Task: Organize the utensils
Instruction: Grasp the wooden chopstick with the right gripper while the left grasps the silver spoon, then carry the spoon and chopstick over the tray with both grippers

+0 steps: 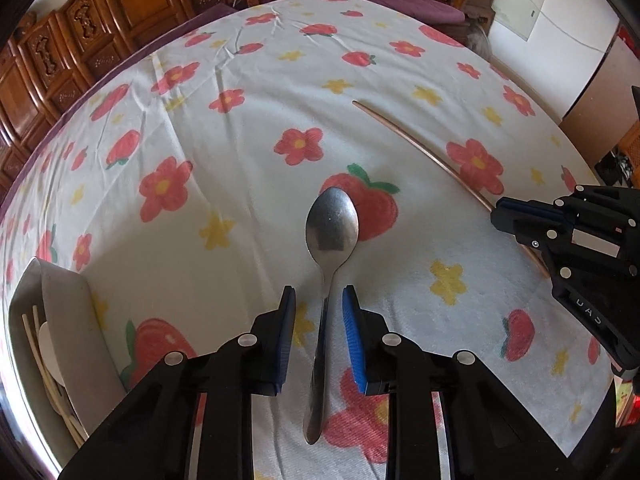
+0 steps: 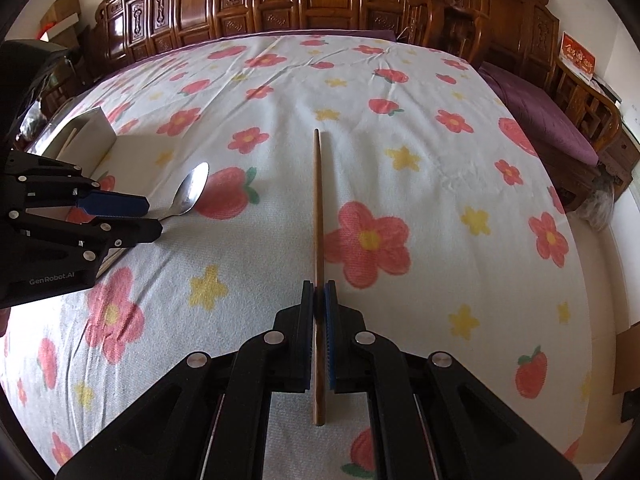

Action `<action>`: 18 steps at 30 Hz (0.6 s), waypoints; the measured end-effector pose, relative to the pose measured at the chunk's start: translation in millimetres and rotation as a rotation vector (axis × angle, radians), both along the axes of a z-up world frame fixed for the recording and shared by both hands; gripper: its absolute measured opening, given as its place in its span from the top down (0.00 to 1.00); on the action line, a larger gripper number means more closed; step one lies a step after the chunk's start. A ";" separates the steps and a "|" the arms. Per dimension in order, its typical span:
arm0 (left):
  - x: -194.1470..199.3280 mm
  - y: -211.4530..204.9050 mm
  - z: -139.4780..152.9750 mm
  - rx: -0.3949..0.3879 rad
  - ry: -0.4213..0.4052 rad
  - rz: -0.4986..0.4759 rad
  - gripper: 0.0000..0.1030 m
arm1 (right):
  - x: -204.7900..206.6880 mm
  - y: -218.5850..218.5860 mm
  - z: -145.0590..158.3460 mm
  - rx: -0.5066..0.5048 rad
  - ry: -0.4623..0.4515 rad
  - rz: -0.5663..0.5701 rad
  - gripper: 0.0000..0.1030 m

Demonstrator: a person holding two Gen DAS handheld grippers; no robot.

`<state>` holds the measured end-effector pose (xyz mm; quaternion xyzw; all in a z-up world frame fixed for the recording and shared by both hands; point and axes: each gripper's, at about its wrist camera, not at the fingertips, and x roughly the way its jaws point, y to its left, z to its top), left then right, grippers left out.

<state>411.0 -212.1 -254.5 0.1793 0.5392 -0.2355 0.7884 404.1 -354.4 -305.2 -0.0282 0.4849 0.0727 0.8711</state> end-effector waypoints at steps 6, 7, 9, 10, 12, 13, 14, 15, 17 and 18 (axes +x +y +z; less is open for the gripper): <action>-0.1 -7.7 0.0 0.006 0.021 -0.010 0.97 | 0.6 -0.3 -0.3 0.004 0.000 -0.009 0.94; -0.9 -8.4 0.0 0.012 0.018 -0.010 0.98 | 0.9 -0.3 -0.2 0.005 0.002 -0.010 0.94; -2.2 -8.3 0.6 0.015 0.019 -0.007 0.98 | 1.3 -0.9 -0.2 0.008 0.007 -0.013 0.94; -2.6 -7.3 1.0 0.014 0.020 -0.004 0.98 | 1.6 -1.1 0.1 0.010 0.011 -0.015 0.94; -3.8 -5.0 3.6 0.006 0.016 0.002 0.98 | 1.5 -2.1 0.6 0.022 0.018 -0.021 0.94; -4.8 -3.1 6.4 -0.001 0.009 0.005 0.98 | 0.8 -3.0 0.9 0.037 0.024 -0.026 0.94; -5.8 -1.4 9.6 -0.006 0.001 0.008 0.98 | -0.3 -3.6 1.2 0.046 0.025 -0.029 0.94; -6.0 -0.3 11.8 -0.012 -0.003 0.009 0.98 | -2.5 -3.7 2.6 0.053 0.019 -0.035 0.94; -8.2 3.5 18.8 -0.024 -0.018 0.014 0.98 | -5.9 -2.6 6.2 0.062 0.009 -0.040 0.94; -9.3 5.6 22.9 -0.027 -0.030 0.017 0.98 | -7.4 -1.6 8.6 0.073 0.007 -0.041 0.94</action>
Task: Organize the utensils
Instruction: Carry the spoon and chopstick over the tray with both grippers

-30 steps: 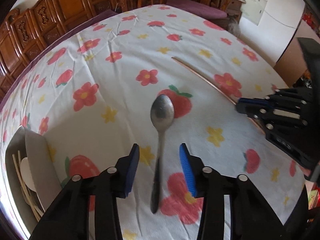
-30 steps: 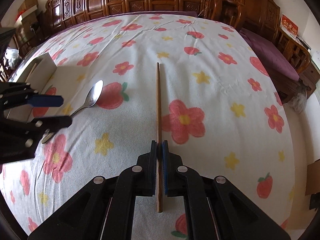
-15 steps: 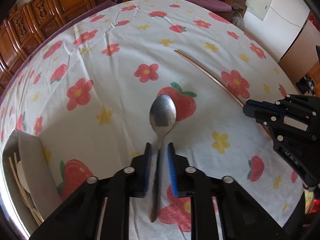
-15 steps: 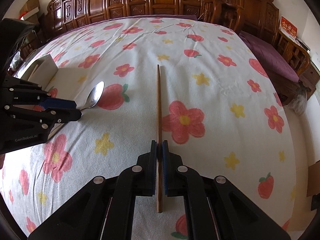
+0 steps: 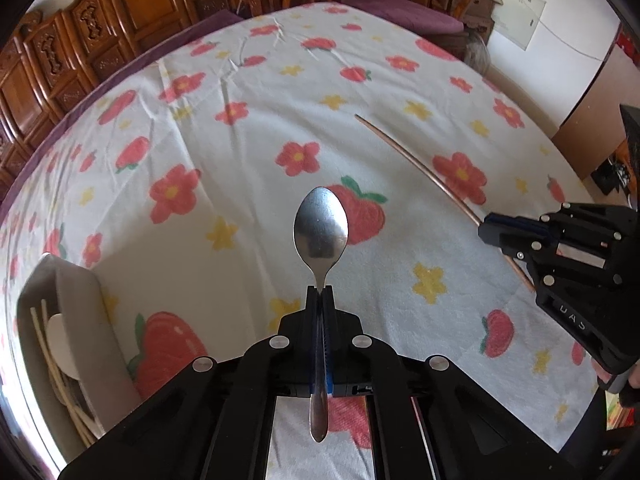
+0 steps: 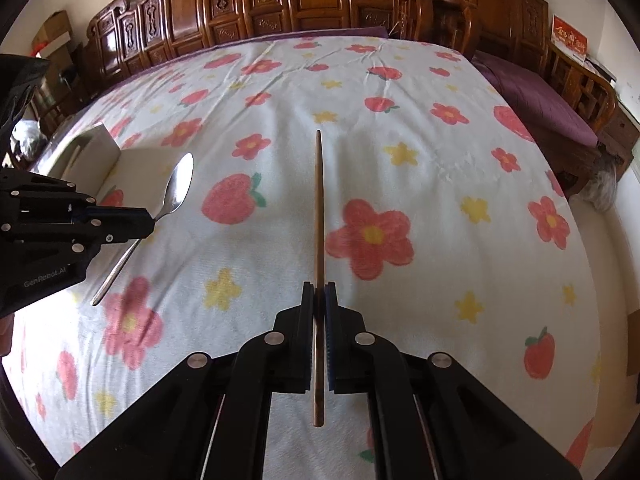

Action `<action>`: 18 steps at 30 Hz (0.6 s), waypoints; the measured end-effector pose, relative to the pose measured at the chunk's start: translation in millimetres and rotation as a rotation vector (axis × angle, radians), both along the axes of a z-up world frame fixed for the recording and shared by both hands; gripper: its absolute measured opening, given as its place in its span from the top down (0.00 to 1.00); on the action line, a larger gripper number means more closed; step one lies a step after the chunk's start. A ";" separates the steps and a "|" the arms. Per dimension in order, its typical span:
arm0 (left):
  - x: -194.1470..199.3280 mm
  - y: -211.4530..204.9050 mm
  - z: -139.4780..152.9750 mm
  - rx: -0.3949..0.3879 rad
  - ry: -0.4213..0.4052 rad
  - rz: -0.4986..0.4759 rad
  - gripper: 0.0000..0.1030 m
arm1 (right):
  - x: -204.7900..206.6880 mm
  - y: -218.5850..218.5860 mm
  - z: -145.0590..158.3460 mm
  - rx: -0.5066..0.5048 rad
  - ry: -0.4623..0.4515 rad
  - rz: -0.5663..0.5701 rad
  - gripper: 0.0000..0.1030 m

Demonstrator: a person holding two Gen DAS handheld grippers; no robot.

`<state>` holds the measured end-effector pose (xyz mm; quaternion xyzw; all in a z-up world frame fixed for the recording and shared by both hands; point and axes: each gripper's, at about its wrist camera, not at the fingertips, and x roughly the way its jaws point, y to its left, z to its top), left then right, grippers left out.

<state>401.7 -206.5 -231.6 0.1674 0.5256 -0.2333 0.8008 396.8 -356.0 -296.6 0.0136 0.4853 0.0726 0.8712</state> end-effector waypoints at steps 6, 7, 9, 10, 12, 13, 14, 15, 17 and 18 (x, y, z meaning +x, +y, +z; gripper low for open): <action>-2.5 14.2 24.2 -0.035 -0.042 0.021 0.98 | -5.5 18.7 25.7 0.012 -0.050 0.030 0.94; -3.4 17.3 29.7 -0.040 -0.052 0.027 0.98 | -5.5 21.5 29.8 0.014 -0.057 0.035 0.94; -5.2 23.4 40.0 -0.048 -0.070 0.035 0.98 | -6.7 28.9 39.4 0.020 -0.074 0.045 0.94; -6.2 26.2 44.3 -0.052 -0.077 0.038 0.98 | -7.5 33.6 44.7 0.023 -0.083 0.052 0.94; -8.3 33.7 55.0 -0.061 -0.095 0.046 0.98 | -9.3 42.6 53.3 0.024 -0.097 0.066 0.94; -8.7 36.8 59.3 -0.064 -0.101 0.049 0.98 | -9.9 47.0 58.0 0.025 -0.104 0.073 0.94; -9.7 40.5 64.1 -0.067 -0.108 0.052 0.98 | -10.4 51.4 62.2 0.027 -0.110 0.079 0.94; -10.6 43.1 67.4 -0.070 -0.113 0.055 0.98 | -10.2 54.1 64.6 0.029 -0.114 0.083 0.94; -13.6 51.7 77.8 -0.080 -0.130 0.064 0.98 | -12.1 62.8 72.0 0.038 -0.127 0.092 0.94; -14.6 54.3 81.1 -0.083 -0.135 0.067 0.98 | -12.8 66.1 74.8 0.042 -0.130 0.095 0.94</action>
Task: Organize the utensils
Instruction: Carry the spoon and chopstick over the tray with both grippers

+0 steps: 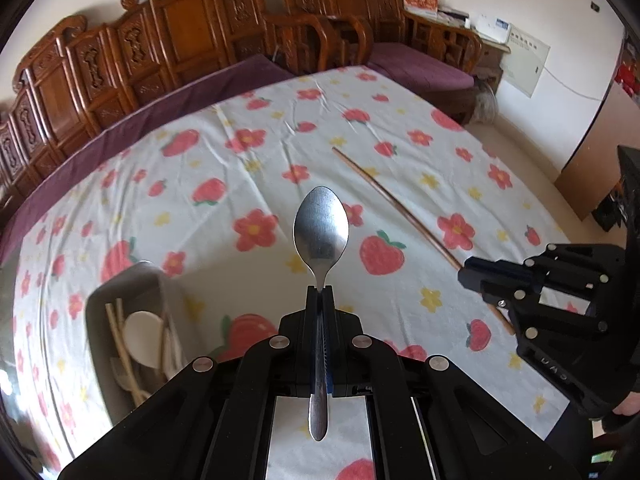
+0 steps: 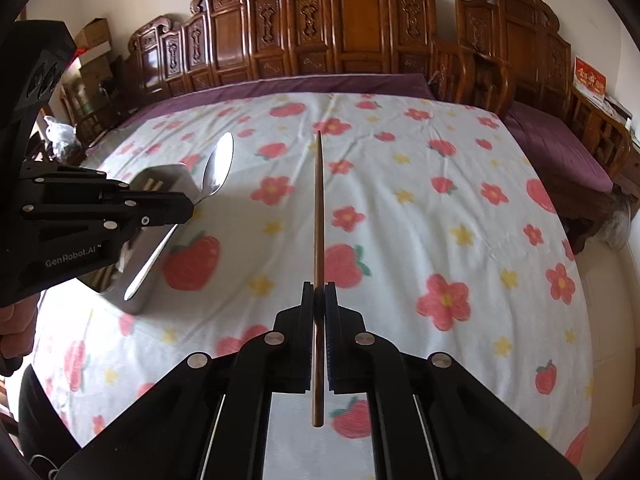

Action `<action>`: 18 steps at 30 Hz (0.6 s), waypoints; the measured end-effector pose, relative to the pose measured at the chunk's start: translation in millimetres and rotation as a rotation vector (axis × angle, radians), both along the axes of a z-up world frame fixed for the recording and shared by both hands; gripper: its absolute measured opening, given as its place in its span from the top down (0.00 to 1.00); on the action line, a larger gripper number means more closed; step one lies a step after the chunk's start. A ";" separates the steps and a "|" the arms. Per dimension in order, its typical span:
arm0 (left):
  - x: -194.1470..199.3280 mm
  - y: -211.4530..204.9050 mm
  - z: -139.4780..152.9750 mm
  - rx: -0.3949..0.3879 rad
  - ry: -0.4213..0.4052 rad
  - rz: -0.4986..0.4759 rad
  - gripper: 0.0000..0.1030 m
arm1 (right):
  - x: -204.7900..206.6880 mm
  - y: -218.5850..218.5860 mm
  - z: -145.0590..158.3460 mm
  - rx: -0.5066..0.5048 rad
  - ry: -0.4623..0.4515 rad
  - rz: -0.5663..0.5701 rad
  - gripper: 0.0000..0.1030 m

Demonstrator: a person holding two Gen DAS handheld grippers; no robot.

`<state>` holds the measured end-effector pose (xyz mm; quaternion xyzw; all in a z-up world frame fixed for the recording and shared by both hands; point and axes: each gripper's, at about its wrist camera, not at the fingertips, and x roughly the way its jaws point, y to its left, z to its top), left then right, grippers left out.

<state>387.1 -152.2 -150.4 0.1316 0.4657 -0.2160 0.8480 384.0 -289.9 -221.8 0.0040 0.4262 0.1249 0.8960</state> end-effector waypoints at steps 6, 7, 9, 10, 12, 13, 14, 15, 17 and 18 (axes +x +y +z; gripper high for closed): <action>-9.4 25.9 22.0 -0.023 -0.037 0.030 0.98 | -3.5 21.8 14.7 0.021 -0.017 0.025 0.94; -10.4 31.3 24.7 -0.027 -0.041 0.038 0.98 | -3.8 25.9 16.7 0.024 -0.020 0.031 0.94; -11.7 41.3 28.5 -0.032 -0.049 0.052 0.98 | -3.9 33.1 19.5 0.026 -0.024 0.039 0.94; -12.2 47.0 30.6 -0.036 -0.052 0.060 0.98 | -3.5 38.7 21.5 0.030 -0.025 0.047 0.94; -13.2 57.0 33.4 -0.042 -0.056 0.072 0.98 | -3.0 45.8 24.0 0.036 -0.026 0.056 0.94; -13.5 63.4 35.2 -0.046 -0.059 0.081 0.98 | -2.6 50.7 25.6 0.039 -0.028 0.063 0.94; -13.7 68.2 36.3 -0.048 -0.061 0.088 0.98 | -2.2 55.2 27.0 0.042 -0.030 0.069 0.94; -13.9 75.2 37.6 -0.053 -0.063 0.097 0.98 | -2.2 60.4 28.7 0.044 -0.032 0.077 0.94; -14.2 85.2 38.8 -0.057 -0.065 0.112 0.98 | -1.5 69.0 31.2 0.047 -0.035 0.089 0.94; -14.1 90.7 39.1 -0.058 -0.065 0.121 0.98 | -1.1 74.9 32.8 0.050 -0.038 0.098 0.94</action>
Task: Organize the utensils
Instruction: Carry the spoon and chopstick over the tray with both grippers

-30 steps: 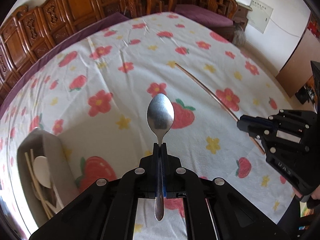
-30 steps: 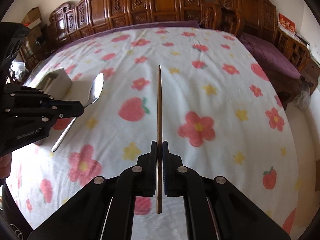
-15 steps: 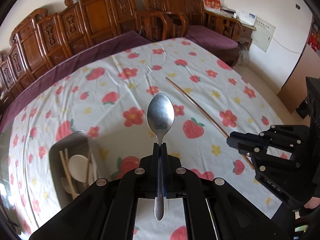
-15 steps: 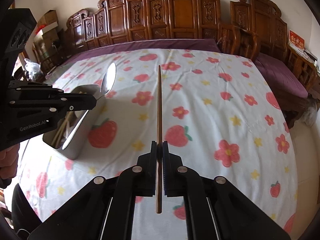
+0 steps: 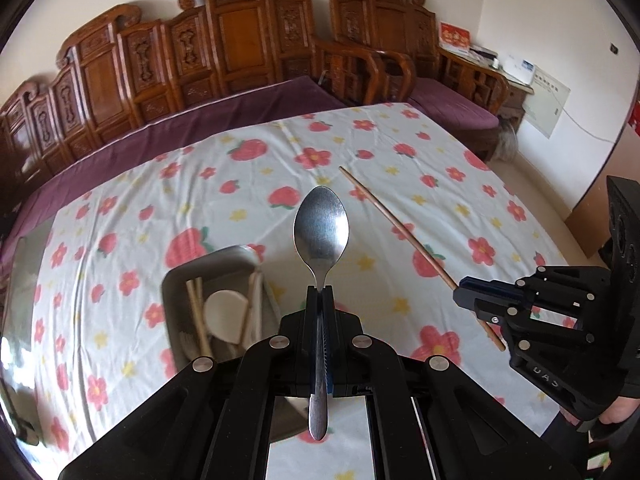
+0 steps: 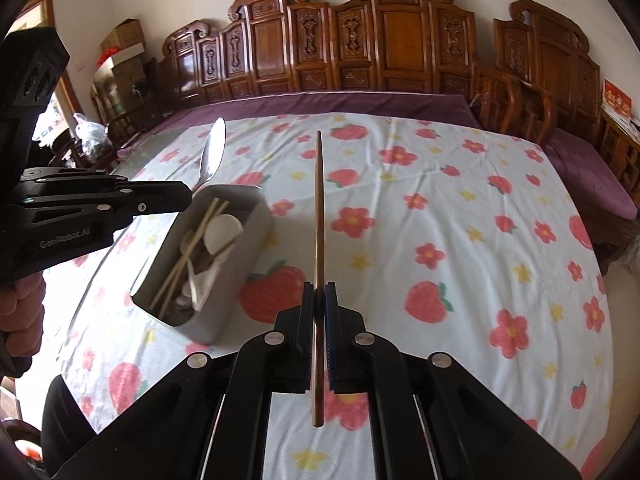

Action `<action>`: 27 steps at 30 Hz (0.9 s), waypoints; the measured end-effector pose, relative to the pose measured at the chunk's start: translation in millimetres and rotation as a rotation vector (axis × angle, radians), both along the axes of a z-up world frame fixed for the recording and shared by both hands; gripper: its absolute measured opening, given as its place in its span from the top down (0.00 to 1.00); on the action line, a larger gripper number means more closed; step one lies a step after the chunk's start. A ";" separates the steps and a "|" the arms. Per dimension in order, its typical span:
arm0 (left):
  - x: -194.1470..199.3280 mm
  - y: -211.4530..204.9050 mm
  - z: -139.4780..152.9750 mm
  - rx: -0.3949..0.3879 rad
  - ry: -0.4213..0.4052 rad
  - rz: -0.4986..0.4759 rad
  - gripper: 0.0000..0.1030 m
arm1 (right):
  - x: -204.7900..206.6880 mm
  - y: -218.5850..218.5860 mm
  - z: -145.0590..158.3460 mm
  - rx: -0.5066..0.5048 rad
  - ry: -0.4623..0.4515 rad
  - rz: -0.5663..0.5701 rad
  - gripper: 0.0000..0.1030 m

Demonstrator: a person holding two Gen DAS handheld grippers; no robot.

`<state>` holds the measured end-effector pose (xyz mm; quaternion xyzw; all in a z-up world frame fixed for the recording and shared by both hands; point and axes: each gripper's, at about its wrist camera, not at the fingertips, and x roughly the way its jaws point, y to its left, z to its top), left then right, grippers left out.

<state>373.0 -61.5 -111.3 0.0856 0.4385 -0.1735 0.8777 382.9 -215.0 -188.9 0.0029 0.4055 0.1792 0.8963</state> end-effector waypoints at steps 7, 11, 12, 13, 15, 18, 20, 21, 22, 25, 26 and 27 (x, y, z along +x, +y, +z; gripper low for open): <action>5.0 41.5 -8.7 -0.006 0.016 0.074 0.98 | 1.9 32.1 8.5 0.018 -0.006 0.049 0.94; 10.5 61.8 -21.8 -0.008 0.040 0.115 0.98 | -0.8 48.7 10.7 0.021 -0.006 0.078 0.94; 12.2 66.4 -26.1 -0.009 0.049 0.126 0.98 | -1.5 51.8 11.1 0.021 -0.005 0.083 0.94; 12.5 69.8 -28.8 -0.009 0.054 0.132 0.98 | -1.9 55.3 11.2 0.022 -0.004 0.089 0.94; 15.4 76.4 -37.3 -0.006 0.068 0.147 0.98 | -2.1 59.7 11.1 0.021 -0.003 0.098 0.94; 20.5 84.4 -51.8 -0.008 0.094 0.171 0.98 | -3.0 65.2 10.6 0.021 0.002 0.104 0.94; 24.0 89.3 -62.1 -0.012 0.114 0.185 0.98 | -3.6 67.6 10.2 0.021 0.004 0.109 0.94; 25.8 91.4 -65.5 -0.014 0.121 0.191 0.98 | -3.7 68.2 9.7 0.020 0.005 0.110 0.94; 27.7 93.3 -69.5 -0.016 0.128 0.197 0.98 | -4.1 68.5 9.5 0.020 0.006 0.112 0.94; 31.2 96.1 -76.5 -0.022 0.140 0.206 0.98 | -4.1 69.1 9.7 0.021 0.009 0.114 0.94; 32.5 96.3 -78.7 -0.021 0.142 0.207 0.98 | -3.5 69.2 9.5 0.023 0.011 0.115 0.94; 33.6 96.4 -80.7 -0.020 0.146 0.208 0.98 | -2.9 69.4 9.0 0.024 0.013 0.114 0.94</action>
